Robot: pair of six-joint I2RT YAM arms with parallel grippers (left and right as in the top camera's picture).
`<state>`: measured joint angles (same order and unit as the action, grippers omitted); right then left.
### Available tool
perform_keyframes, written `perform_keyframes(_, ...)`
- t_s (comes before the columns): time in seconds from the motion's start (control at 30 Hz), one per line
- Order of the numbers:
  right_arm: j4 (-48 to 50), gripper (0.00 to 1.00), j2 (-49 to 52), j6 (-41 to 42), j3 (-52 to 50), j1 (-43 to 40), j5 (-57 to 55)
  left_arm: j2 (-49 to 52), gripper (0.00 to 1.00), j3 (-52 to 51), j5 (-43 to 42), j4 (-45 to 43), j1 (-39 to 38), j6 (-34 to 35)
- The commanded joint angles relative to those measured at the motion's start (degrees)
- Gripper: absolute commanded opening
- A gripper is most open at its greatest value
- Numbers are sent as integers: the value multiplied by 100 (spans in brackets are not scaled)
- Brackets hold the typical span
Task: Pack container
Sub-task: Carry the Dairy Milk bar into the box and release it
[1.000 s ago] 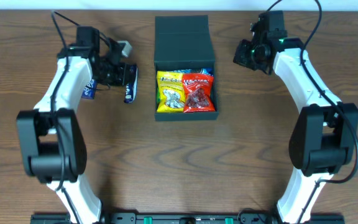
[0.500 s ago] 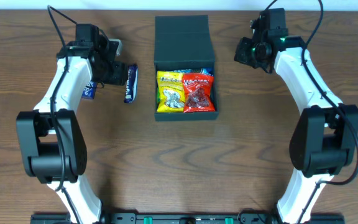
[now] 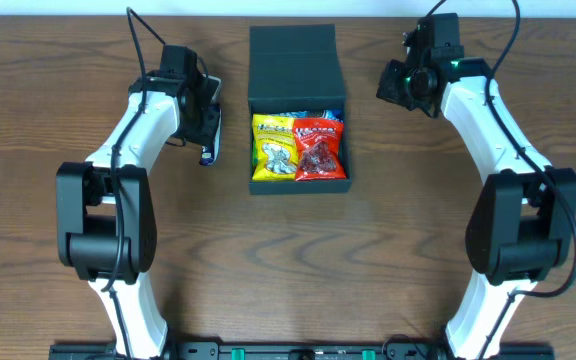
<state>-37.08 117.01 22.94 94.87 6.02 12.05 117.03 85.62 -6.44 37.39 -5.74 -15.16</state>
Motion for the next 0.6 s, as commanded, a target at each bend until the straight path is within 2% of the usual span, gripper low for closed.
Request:
perform_keyframes(0.0,-4,3,-186,-94,125,28,39,249,44,76,212,-22,7,-70)
perform_keyframes(0.57,-2,4,-184,-94,125,28,17,400,42,74,-2,-96,-129,-33)
